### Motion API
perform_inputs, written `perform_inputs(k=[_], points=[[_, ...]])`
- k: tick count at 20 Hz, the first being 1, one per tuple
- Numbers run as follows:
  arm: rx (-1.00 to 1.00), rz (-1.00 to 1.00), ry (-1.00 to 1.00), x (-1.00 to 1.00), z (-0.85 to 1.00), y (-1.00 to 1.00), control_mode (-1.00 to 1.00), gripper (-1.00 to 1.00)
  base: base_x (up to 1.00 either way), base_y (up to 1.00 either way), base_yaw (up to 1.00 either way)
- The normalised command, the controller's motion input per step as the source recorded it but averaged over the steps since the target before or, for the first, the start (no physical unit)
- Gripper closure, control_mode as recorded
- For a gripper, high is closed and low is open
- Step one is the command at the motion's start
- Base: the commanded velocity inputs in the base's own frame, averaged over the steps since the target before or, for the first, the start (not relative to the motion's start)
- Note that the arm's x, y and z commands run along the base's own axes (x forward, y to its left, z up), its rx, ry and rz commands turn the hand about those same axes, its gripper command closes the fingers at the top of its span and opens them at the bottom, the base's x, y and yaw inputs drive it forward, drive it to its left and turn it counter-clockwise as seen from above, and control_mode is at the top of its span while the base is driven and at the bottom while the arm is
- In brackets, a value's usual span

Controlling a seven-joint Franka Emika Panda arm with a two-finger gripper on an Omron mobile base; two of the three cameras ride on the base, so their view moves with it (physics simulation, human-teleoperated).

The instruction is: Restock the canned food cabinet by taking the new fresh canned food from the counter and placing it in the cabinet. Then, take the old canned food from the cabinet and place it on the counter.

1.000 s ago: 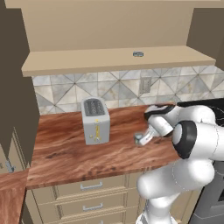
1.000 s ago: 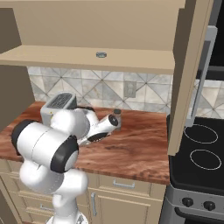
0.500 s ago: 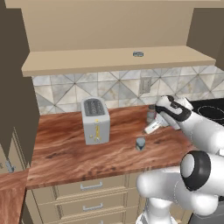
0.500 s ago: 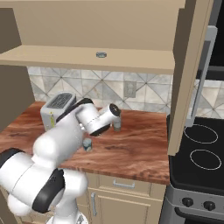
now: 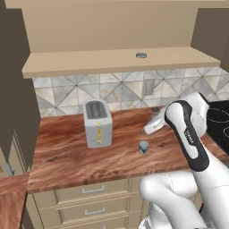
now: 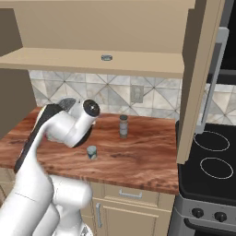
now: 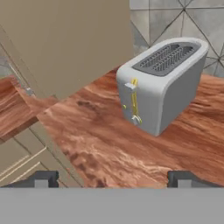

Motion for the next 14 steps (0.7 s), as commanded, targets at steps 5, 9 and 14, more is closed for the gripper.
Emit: perform_inputs(k=[5, 9, 14], points=[[-0.01, -0.08, -0.23, -1.0, 1.0, 0.71, -1.0, -1.0, 0.0, 0.0, 0.0], [0.0, -0.09, -0.19, -1.0, 1.0, 0.12, -1.0, -1.0, 0.0, 0.0, 0.0], [0.08, -0.1, -0.07, -0.98, 0.96, -0.7, -1.0, -1.0, 0.0, 0.0, 0.0]])
